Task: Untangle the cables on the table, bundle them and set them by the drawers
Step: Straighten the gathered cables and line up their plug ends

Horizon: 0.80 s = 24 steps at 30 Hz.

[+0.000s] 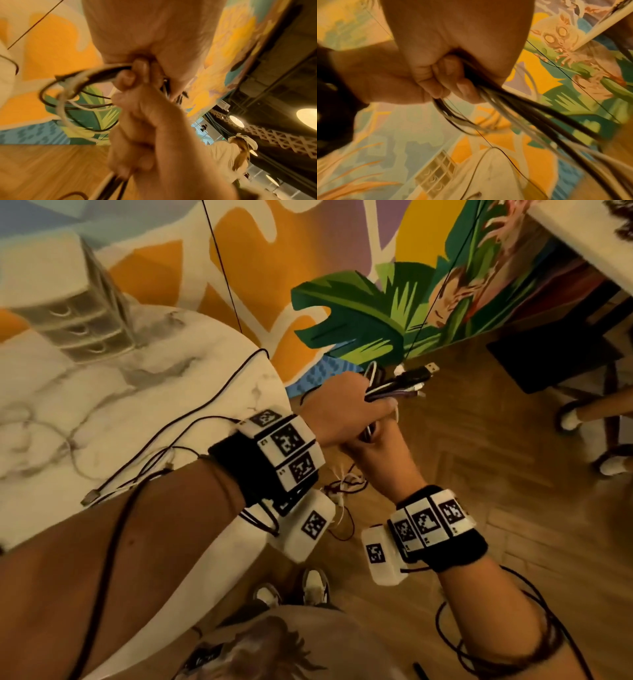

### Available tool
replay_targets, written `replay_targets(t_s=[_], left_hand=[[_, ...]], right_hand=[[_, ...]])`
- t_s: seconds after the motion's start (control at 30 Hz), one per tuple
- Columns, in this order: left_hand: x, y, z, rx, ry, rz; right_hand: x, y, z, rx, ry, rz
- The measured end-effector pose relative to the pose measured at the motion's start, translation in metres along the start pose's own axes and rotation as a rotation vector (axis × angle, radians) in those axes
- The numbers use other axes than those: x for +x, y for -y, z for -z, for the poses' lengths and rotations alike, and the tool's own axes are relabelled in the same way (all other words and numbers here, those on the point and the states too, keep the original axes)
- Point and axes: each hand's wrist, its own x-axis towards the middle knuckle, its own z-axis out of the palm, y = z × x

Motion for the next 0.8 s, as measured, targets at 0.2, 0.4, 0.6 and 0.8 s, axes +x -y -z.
replay_targets(t_s=[0.2,0.4,0.6,0.8], left_hand=[[0.005,-0.015,0.049,0.071,-0.245,-0.169],[0.009,-0.021,0.064,0.136,-0.377,-0.283],[0.010,-0.021,0.073,0.131,-0.426,-0.283],[0.009,-0.024,0.085,0.150,-0.495,-0.333]], right_hand=[[-0.011,-0.104,0.012,-0.154,-0.058,-0.440],[-0.016,-0.183,0.029,-0.199,-0.102,-0.795],[0.003,-0.202,0.032,-0.072,-0.301,-0.922],[0.004,-0.214,0.037,-0.385,-0.181,-0.934]])
